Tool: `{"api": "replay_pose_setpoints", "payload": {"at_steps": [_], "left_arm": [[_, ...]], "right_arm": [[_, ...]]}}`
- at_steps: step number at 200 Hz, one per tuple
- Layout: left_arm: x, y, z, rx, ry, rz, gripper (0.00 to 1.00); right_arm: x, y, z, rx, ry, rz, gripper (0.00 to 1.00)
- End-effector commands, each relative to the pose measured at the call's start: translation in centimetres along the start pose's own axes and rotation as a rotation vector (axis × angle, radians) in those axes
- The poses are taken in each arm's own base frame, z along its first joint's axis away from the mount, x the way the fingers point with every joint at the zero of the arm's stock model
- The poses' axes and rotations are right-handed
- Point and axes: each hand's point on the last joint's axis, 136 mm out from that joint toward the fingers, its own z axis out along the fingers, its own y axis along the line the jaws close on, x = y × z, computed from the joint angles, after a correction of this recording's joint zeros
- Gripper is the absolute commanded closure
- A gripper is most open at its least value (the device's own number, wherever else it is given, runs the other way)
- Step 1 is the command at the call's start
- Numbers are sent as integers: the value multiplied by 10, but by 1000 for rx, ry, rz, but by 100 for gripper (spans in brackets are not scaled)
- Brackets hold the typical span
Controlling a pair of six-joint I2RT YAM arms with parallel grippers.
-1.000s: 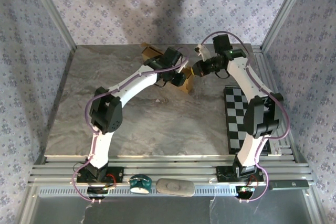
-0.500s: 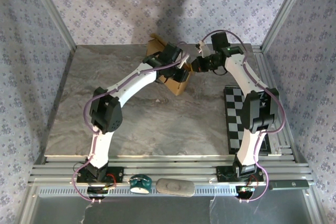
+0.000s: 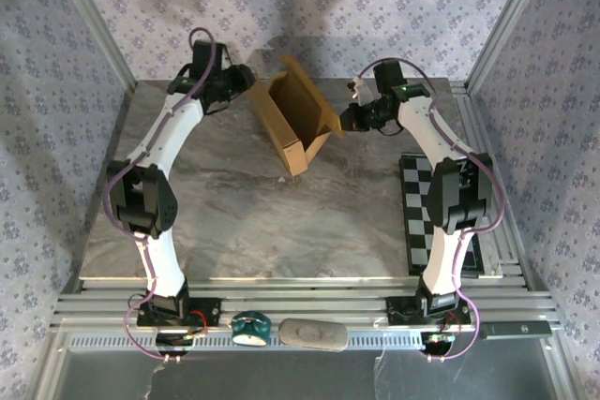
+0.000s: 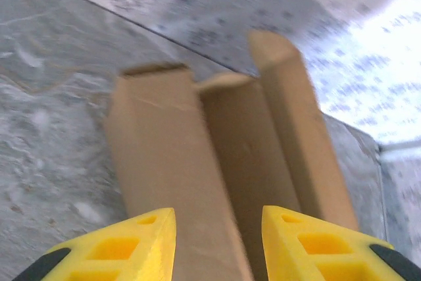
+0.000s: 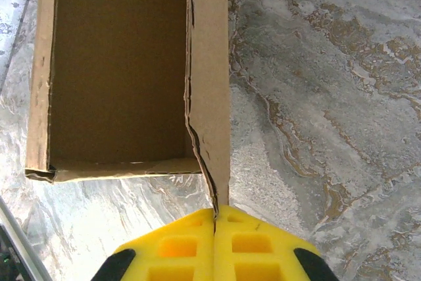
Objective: Fold the paper box
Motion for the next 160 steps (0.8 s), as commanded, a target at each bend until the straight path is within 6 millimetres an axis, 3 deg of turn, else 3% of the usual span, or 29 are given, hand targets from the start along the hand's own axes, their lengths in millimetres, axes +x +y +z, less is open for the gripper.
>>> {"api": "replay_pose_setpoints", "payload": {"at_steps": [1, 17, 23, 36, 68, 130, 160], "left_arm": [[-2, 21, 46, -8, 17, -89, 67], [-2, 29, 50, 13, -20, -140, 69], [-12, 14, 40, 82, -92, -134, 67], [-5, 5, 33, 130, -157, -116, 61], [22, 11, 64, 126, -31, -160, 63], [44, -12, 91, 200, 49, -162, 63], [66, -24, 110, 205, 127, -151, 63]], "right_arm": [[-3, 3, 3, -20, 6, 21, 100], [-5, 2, 4, -17, 8, 42, 100], [-5, 3, 5, -19, 10, 42, 100], [-6, 4, 6, -17, 11, 35, 100], [-9, 9, 11, -30, 8, 25, 100], [-25, 22, 9, -50, -21, -2, 100], [-28, 28, 11, -59, -22, -7, 100]]}}
